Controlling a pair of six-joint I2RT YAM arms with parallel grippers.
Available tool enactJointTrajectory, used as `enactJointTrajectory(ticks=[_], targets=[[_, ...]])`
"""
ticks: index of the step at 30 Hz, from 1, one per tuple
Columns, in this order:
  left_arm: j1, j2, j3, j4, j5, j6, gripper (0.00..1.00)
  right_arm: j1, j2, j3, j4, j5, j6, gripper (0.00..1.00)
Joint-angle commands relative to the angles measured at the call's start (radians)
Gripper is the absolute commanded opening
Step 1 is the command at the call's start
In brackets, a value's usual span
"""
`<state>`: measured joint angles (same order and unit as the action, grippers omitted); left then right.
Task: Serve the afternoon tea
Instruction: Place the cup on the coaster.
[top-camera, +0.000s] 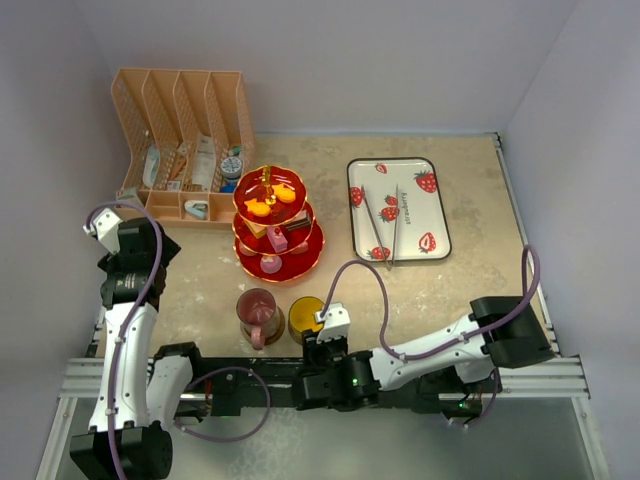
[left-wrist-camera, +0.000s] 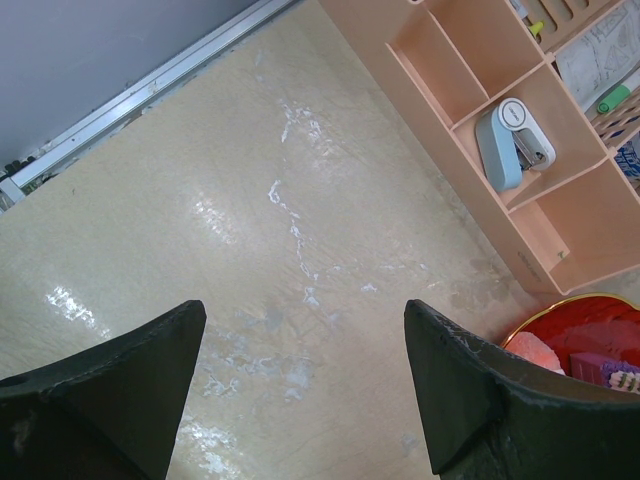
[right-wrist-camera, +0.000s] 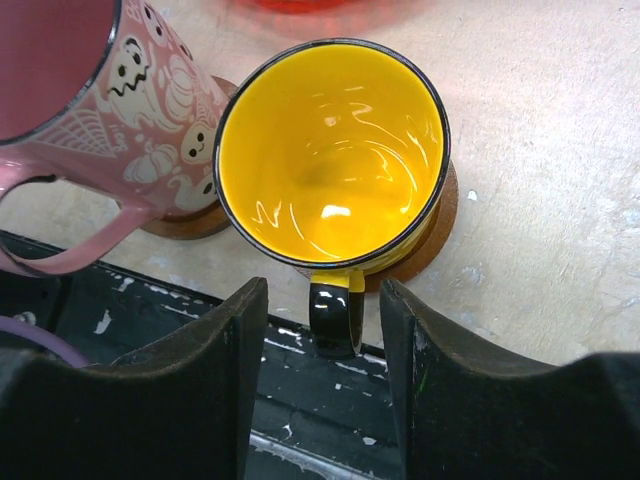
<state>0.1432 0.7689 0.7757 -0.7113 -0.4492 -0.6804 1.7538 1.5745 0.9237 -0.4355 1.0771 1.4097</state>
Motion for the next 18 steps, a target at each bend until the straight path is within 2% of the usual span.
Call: enactJointTrajectory(ticks=[1, 10, 18], targets=[[-0.002, -0.003, 0.002, 0.039, 0.003, -0.008, 0.78, -0.001, -0.07, 0.001, 0.022, 0.005, -0.008, 0.52], [-0.003, -0.001, 0.002, 0.039, 0.003, -0.008, 0.78, -0.001, -0.211, -0.076, 0.162, -0.039, -0.138, 0.54], [-0.002, -0.001, 0.002, 0.039, 0.003, -0.008, 0.78, -0.031, -0.259, -0.112, 0.167, -0.155, -0.115, 0.56]])
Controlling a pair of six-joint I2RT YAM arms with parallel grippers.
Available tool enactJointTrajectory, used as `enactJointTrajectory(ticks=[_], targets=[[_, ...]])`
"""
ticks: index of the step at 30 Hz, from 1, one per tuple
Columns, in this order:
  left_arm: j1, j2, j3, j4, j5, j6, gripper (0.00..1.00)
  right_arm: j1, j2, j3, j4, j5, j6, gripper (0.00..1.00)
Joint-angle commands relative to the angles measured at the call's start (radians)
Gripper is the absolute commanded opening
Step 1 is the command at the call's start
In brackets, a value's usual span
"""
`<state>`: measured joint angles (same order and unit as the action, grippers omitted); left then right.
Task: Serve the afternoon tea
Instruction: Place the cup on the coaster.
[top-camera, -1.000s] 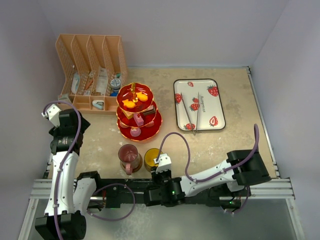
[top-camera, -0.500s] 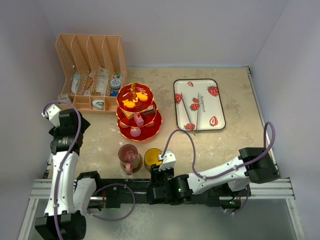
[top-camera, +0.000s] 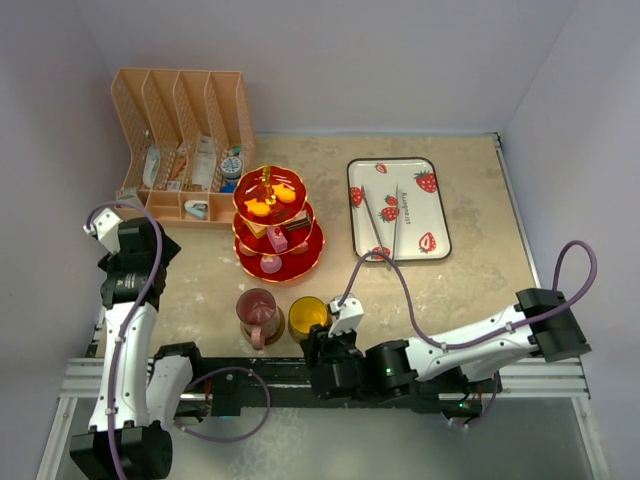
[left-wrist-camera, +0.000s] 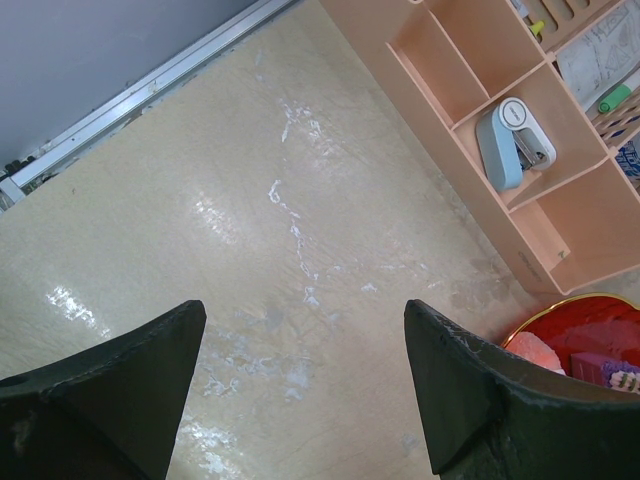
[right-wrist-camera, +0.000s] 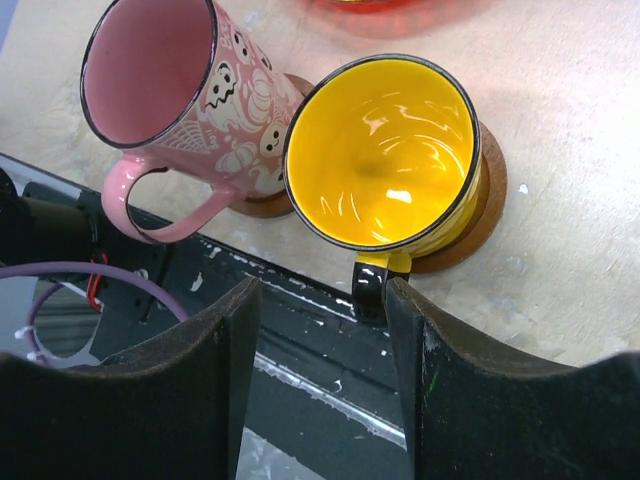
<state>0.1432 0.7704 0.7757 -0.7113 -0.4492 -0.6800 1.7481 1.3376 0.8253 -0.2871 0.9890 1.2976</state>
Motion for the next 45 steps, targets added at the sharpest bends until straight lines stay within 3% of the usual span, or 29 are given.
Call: enactJointTrajectory(ticks=[1, 35, 45], targets=[[-0.003, -0.001, 0.001, 0.039, 0.004, -0.008, 0.78, -0.034, -0.023, -0.016, 0.013, -0.096, 0.01, 0.56], [-0.002, 0.002, 0.002, 0.039, 0.006, -0.007, 0.78, -0.102, -0.002, -0.026, 0.18, -0.272, -0.107, 0.55], [-0.002, -0.001, 0.002, 0.042, 0.012, -0.005, 0.78, -0.105, -0.073, -0.014, 0.062, -0.217, -0.06, 0.55]])
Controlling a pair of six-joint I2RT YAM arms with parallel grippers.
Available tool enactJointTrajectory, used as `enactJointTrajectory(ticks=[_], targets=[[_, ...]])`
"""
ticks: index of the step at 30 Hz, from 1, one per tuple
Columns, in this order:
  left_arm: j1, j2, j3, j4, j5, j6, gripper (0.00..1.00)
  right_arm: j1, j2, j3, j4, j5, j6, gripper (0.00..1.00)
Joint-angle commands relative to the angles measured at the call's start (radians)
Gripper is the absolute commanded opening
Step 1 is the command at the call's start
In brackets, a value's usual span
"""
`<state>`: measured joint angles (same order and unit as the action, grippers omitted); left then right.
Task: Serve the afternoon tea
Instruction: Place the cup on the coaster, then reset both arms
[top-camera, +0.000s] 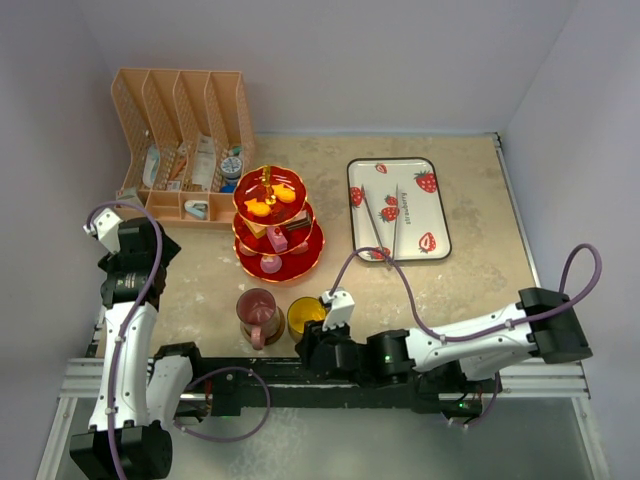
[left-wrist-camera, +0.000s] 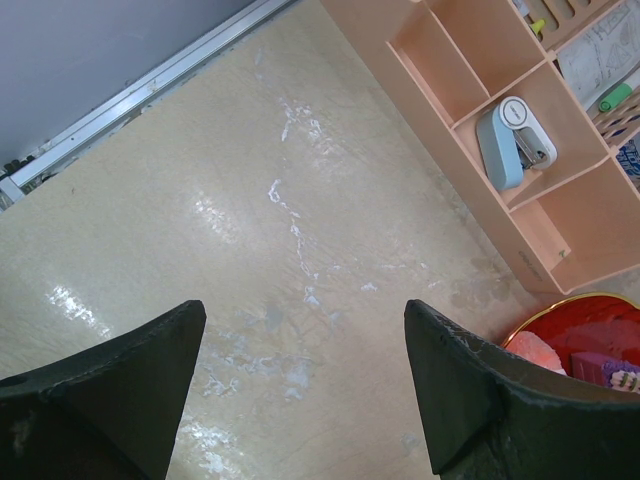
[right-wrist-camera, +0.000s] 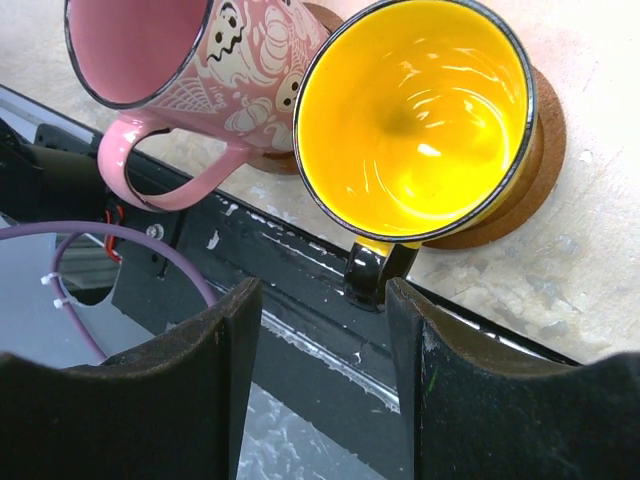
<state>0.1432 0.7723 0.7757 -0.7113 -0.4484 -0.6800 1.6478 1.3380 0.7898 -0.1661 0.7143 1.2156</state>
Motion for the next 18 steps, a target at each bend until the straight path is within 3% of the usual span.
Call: enactJointTrajectory(ticks=[1, 4, 8, 14, 18], targets=[[-0.003, -0.005, 0.001, 0.042, 0.013, -0.004, 0.78, -0.006, -0.091, 0.019, -0.076, 0.071, 0.024, 0.55], [-0.003, -0.004, -0.001, 0.047, 0.021, 0.0, 0.78, -0.006, -0.15, 0.018, -0.134, 0.114, 0.01, 0.56], [-0.003, -0.002, -0.002, 0.051, 0.033, 0.004, 0.78, -0.064, -0.243, 0.023, -0.115, 0.128, -0.15, 0.6], [-0.002, 0.001, -0.003, 0.062, 0.052, 0.013, 0.78, -0.402, -0.323, 0.029, -0.028, -0.031, -0.457, 0.61], [-0.003, -0.002, -0.005, 0.075, 0.06, 0.026, 0.8, -0.718, -0.324, 0.041, 0.026, -0.303, -0.592, 0.63]])
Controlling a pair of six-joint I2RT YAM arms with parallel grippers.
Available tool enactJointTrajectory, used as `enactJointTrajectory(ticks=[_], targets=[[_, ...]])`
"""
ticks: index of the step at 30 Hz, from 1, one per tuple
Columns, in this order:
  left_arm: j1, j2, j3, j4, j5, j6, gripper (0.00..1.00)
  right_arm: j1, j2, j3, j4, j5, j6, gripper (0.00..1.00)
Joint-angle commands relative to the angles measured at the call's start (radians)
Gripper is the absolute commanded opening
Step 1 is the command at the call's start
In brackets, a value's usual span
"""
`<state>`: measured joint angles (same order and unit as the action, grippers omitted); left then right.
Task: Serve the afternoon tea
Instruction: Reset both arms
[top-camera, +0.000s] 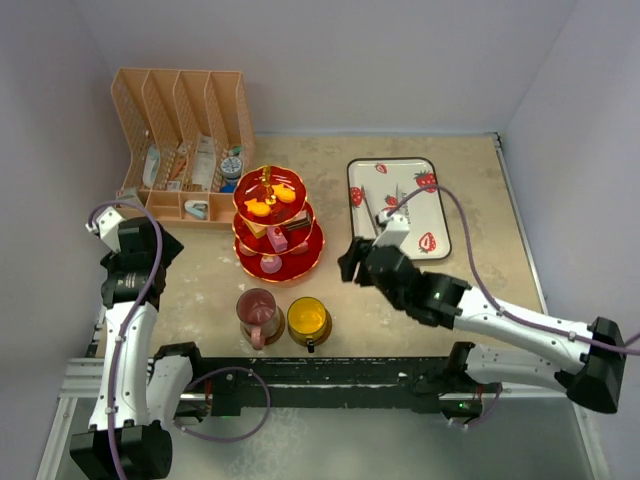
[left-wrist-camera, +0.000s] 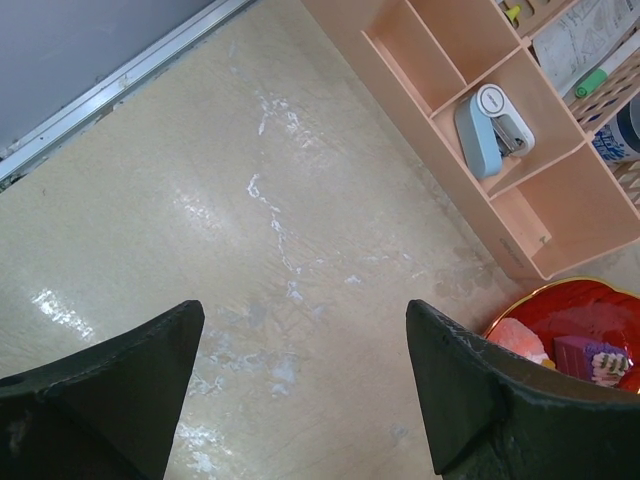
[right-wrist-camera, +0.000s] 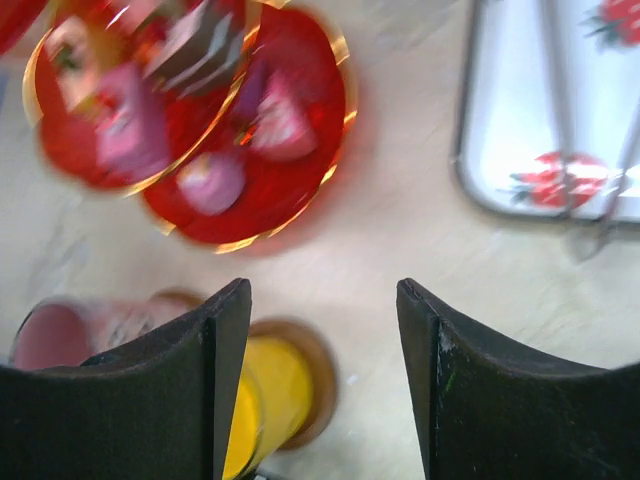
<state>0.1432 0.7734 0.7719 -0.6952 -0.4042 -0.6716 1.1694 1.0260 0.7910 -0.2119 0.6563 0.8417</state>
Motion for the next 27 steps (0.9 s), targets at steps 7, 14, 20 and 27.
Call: enactJointTrajectory(ticks=[7, 14, 20, 27], targets=[[-0.003, 0.022, 0.028, 0.072, 0.021, 0.034, 0.81, -0.728, 0.034, 0.068, 0.09, -0.691, -0.274, 0.75], [-0.002, 0.153, 0.301, -0.003, -0.095, 0.156, 0.83, -1.009, -0.011, 0.127, 0.033, -0.819, -0.294, 0.82], [-0.014, 0.257, 0.609, -0.148, -0.234, 0.212, 0.84, -1.011, -0.06, 0.513, -0.199, -0.698, -0.439, 0.99], [-0.014, 0.309, 0.876, -0.222, -0.231, 0.21, 0.84, -1.011, -0.106, 0.683, -0.188, -0.659, -0.584, 0.99]])
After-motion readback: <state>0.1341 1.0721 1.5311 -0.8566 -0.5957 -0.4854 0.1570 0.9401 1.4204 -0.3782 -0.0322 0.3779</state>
